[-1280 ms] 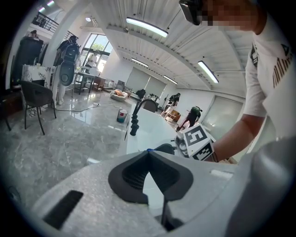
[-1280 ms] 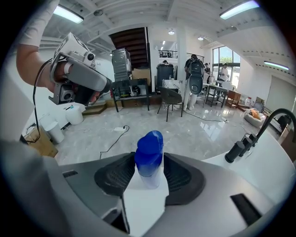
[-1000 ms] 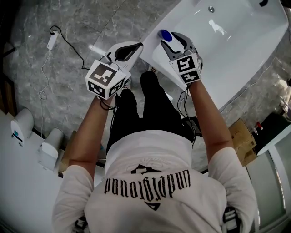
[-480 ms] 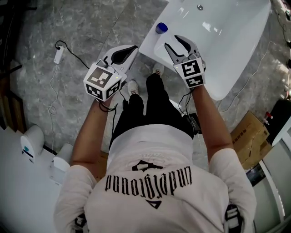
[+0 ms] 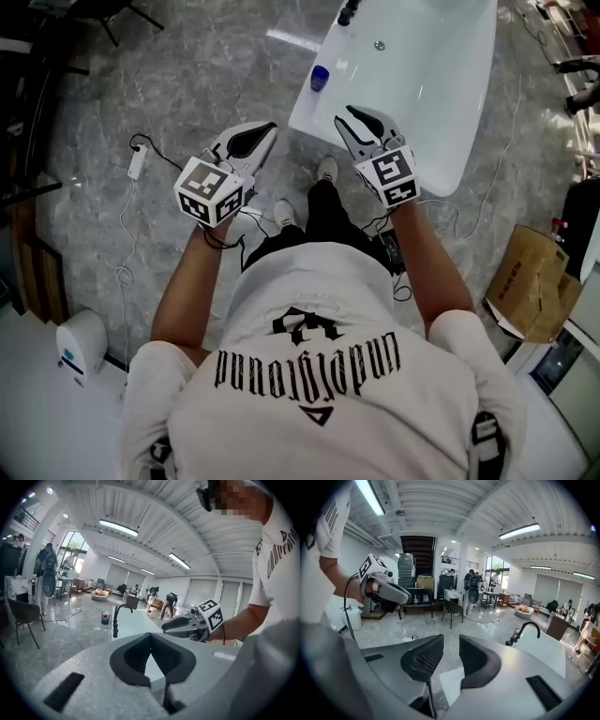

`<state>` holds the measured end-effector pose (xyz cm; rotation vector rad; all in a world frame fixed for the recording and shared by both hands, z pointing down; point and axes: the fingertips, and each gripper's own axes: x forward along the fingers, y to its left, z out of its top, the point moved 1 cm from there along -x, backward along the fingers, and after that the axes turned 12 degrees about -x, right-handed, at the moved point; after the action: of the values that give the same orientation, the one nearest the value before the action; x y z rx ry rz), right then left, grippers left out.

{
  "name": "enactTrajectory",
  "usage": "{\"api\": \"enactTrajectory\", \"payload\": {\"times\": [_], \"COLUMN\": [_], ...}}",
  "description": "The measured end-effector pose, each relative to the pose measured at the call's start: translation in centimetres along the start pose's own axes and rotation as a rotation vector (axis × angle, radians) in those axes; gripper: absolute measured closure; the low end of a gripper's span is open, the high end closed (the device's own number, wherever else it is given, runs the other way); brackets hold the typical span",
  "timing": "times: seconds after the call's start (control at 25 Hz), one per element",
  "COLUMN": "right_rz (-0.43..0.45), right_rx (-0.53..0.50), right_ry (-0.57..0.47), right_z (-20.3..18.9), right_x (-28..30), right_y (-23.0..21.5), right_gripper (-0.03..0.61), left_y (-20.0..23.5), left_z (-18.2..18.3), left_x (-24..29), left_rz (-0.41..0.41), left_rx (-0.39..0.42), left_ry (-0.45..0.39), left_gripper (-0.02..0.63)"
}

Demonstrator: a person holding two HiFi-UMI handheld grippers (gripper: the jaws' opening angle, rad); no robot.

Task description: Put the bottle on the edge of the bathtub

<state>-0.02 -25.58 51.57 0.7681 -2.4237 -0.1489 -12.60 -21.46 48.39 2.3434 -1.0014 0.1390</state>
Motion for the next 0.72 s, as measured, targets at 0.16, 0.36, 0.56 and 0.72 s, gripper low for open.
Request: {"api": "enactTrajectory", "payload": {"times": [0.16,0.36,0.56,0.72], "right_rz": [-0.022,-0.052,-0.073,-0.096], "right_rx": [0.044,0.025,-0.001,-0.023], "right_ry": [-0.048,-0.104,-0.15,-0.196], "right_z": [2.9,6.1,9.0,10.8], "right_x": [-4.2,-8.3,-11.8,-14.4], "right_y": [1.5,3.6,5.9,7.2], "right_gripper": [0.51,0.523,0.546,0.56], "left_y": [-3.8,-7.5,-10.6,-12.0], "left_z": [1.3,1.8,2.5,2.9], "left_x": [-2.9,-5.9,-9.7,-12.1], "left_rz": [-0.029,-0.06,-0.073,-0.076], "left_rx": [0.043,0.077,0.127,0.18], "left_ry": [-0.033,-0.056,-0.098,-0.121], "left_gripper": [0.598,0.598,0.598,0.598]}}
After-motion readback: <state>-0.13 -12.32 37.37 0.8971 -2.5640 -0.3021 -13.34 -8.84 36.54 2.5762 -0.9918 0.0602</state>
